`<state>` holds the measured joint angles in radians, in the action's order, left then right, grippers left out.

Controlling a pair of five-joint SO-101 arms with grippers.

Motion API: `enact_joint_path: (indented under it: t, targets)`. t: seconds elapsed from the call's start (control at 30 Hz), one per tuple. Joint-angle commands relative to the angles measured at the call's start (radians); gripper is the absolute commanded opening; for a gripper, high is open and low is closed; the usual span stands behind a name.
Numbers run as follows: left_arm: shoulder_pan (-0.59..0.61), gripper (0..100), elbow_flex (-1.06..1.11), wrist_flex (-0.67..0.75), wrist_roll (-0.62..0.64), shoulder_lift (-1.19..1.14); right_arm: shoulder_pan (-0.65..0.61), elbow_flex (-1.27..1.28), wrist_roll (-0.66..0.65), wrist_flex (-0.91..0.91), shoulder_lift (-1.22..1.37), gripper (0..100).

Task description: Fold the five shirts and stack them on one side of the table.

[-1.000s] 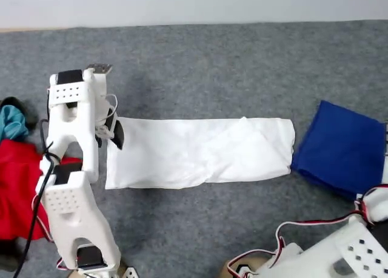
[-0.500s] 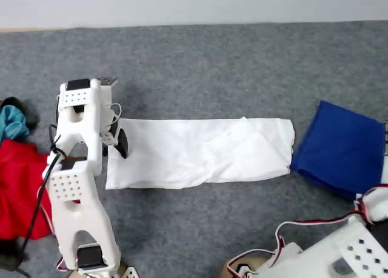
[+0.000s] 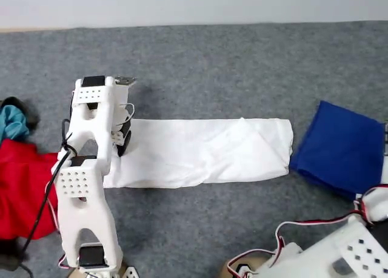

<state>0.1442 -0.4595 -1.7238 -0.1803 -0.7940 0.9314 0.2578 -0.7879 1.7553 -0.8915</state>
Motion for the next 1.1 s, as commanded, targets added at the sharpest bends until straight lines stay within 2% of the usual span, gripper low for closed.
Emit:
enact_joint_path:
  t: [0.0,0.13,0.4,0.63,0.8,0.93,1.07]
  targets:
    - [0.014,0,-0.012,-0.031,-0.011,0.118,-0.008,-0.009,-0.011,0.024,-0.008,1.7]
    - [0.072,0,-0.012,-0.031,-0.025,0.201,-0.012,-0.009,-0.009,0.024,-0.008,1.7]
    - [0.232,0,-0.010,-0.031,-0.141,0.221,-0.012,-0.009,-0.006,0.024,-0.005,1.7]
    - [0.233,0,-0.007,-0.034,-0.158,0.238,-0.012,-0.008,-0.006,0.024,-0.008,1.8]
    - [0.167,0,0.071,-0.034,-0.158,0.371,-0.012,-0.006,-0.006,0.024,-0.008,1.7]
    - [0.035,0,0.168,-0.032,-0.149,0.532,-0.012,-0.005,-0.006,0.024,-0.008,1.7]
    - [-0.124,0,0.225,-0.032,-0.086,0.660,-0.012,-0.005,-0.006,0.027,-0.008,1.7]
